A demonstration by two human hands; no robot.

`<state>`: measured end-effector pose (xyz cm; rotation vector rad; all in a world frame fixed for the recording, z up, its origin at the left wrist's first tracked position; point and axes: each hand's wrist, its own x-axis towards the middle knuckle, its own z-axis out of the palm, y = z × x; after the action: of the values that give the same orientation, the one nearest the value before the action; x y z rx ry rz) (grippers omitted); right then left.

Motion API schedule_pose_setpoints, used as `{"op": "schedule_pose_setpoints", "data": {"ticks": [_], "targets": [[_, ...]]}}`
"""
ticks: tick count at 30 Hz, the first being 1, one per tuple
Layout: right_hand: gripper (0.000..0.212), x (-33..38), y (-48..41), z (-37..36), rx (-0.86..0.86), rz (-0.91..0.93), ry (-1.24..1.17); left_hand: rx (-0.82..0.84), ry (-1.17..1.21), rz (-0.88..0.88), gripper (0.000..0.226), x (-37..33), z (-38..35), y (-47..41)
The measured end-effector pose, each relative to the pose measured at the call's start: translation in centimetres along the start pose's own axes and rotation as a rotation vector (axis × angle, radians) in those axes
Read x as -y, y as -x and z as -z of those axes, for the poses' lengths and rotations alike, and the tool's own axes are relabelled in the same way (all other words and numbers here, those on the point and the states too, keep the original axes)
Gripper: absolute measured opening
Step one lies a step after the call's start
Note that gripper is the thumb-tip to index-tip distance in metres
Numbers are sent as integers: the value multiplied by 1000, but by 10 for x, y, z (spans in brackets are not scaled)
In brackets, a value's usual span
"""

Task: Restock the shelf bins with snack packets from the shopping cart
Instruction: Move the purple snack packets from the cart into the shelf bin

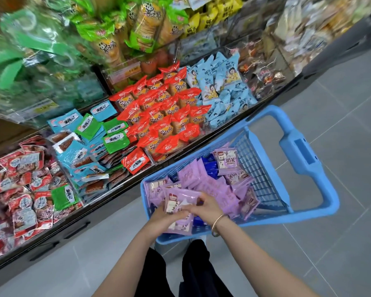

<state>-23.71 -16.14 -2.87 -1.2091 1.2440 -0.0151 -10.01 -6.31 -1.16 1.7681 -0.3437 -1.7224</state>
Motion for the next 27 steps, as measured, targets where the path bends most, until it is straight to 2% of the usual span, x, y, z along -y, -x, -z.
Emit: {"op": "schedule_pose_setpoints", "data": {"ticks": [4, 8, 10, 14, 18, 20, 22, 25, 27], "targets": [[35, -8, -11, -16, 41, -6, -107, -116, 87, 14, 47, 13, 9, -2], [27, -25, -39, -24, -9, -156, -199, -248, 232, 109, 42, 37, 37, 3], [25, -34, -58, -27, -81, -220, -108, -318, 275, 140, 43, 51, 53, 7], [25, -48, -89, -39, -130, -290, 173, -410, 326, 180, 60, 75, 79, 16], [57, -59, -112, -53, -112, -355, 355, -468, 374, 198, 56, 92, 92, 21], [69, -60, -118, -57, -22, -394, 310, -479, 384, 187, 55, 97, 95, 21], [63, -59, -113, -56, 11, -398, 301, -490, 367, 180, 56, 97, 96, 23], [48, -55, -101, -48, -8, -308, 291, -497, 389, 161, 55, 95, 91, 28], [42, -48, -91, -38, 17, -280, 277, -508, 414, 145, 47, 89, 86, 34]]}}
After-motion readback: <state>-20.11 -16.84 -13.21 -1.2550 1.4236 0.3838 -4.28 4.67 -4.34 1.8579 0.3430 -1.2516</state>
